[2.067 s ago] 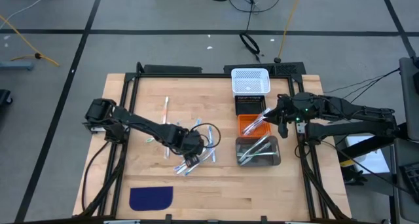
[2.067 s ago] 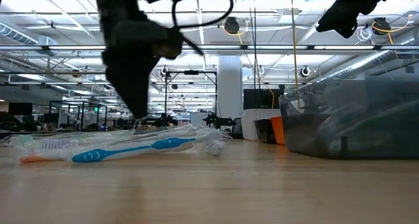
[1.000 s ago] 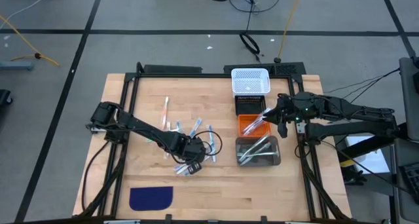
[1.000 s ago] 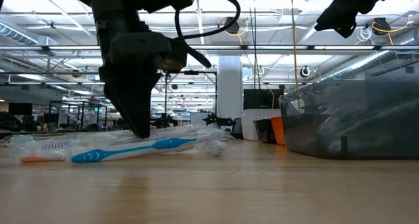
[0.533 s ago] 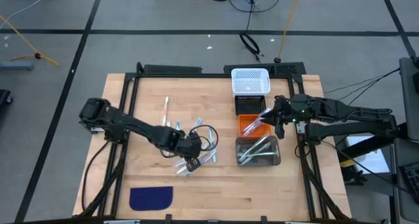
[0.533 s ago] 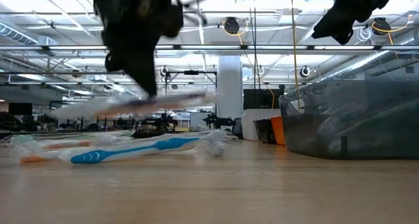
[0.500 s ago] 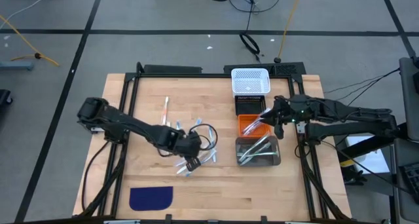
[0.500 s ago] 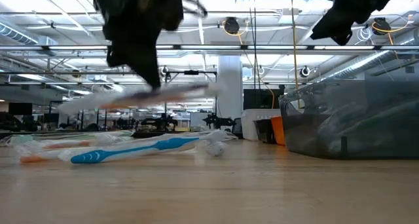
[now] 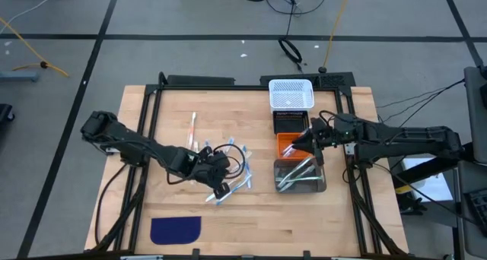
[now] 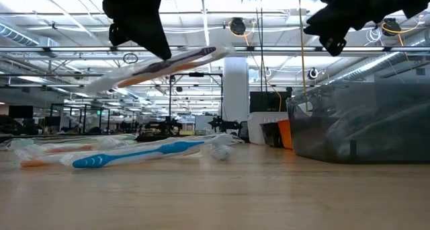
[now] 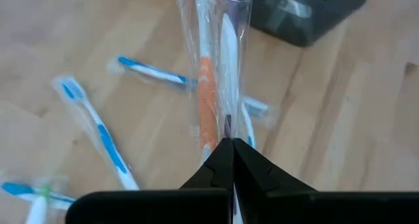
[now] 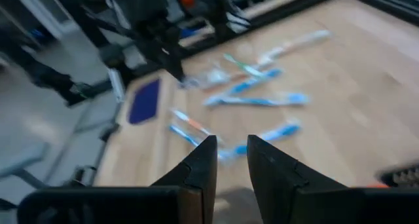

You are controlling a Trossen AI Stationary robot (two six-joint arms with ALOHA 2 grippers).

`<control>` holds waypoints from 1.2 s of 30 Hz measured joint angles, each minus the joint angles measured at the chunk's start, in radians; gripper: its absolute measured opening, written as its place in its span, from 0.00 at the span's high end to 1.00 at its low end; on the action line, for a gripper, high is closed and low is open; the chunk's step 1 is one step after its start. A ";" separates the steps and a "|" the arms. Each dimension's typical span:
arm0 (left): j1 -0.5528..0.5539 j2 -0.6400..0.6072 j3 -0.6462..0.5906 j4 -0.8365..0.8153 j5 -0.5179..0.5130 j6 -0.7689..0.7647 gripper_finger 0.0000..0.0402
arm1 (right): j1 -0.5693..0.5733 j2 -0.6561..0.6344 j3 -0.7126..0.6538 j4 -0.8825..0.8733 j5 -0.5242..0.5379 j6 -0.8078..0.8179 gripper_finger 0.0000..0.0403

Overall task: Pick & Place Toothbrushes
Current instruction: Put the orange toothbrush into the black bin

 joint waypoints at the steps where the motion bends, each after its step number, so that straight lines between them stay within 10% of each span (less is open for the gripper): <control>1: -0.005 0.000 0.000 0.007 -0.014 0.009 1.00 | 0.000 0.009 -0.012 0.051 -0.017 0.014 0.81; 15: -0.021 0.000 0.000 0.238 -0.109 0.194 1.00 | 0.055 0.316 -0.070 0.632 -0.091 0.062 0.81; 36: -0.002 -0.001 0.000 0.358 -0.127 0.308 1.00 | 0.099 0.464 -0.070 0.907 -0.065 0.004 0.81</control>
